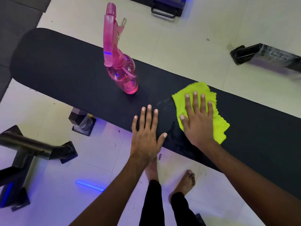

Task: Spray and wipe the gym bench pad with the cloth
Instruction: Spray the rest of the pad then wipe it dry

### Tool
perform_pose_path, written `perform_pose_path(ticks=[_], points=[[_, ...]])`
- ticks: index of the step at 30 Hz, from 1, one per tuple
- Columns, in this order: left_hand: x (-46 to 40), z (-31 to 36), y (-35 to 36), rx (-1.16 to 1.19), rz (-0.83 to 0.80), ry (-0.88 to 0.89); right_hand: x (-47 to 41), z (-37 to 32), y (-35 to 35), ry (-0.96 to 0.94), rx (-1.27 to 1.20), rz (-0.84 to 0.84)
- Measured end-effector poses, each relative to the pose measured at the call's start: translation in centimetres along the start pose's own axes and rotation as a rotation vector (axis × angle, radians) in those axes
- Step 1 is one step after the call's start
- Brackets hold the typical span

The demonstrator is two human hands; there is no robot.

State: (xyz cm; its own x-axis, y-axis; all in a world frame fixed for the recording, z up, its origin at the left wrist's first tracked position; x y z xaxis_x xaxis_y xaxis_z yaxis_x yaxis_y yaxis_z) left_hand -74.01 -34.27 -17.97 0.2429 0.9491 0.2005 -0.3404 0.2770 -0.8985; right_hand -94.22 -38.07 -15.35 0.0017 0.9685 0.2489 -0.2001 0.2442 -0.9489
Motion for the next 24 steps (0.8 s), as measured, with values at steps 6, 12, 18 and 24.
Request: perform_pose_path(ticks=[6, 12, 18, 24], points=[[0.0, -0.5, 0.2, -0.019, 0.024, 0.029, -1.0, -1.3, 0.2, -0.162, 0.063, 0.035], [-0.1, -0.5, 0.2, -0.028, -0.003, 0.014, 8.9, 2.0, 2.3, 0.013, 0.033, -0.048], [-0.1, -0.4, 0.2, -0.031, -0.003, 0.02, 6.3, -1.4, 1.5, 0.069, 0.013, -0.048], [-0.2, -0.4, 0.0, -0.048, -0.024, 0.015, 4.1, 2.6, 2.6, -0.018, -0.038, 0.05]])
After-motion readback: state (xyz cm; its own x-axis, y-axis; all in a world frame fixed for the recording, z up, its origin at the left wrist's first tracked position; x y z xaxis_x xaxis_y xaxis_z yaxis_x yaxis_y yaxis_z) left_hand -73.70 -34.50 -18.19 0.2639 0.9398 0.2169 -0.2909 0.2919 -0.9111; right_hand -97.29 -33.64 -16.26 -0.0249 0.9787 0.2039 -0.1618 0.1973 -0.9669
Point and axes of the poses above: each hand's wrist, its own x-axis away from the middle knuckle, its own y-axis out of the palm, z = x × y, the point moved 3 cm from there along -x, towards the middle knuckle, and after that the axes turned 15 degrees about x, right-handed, at the moved point
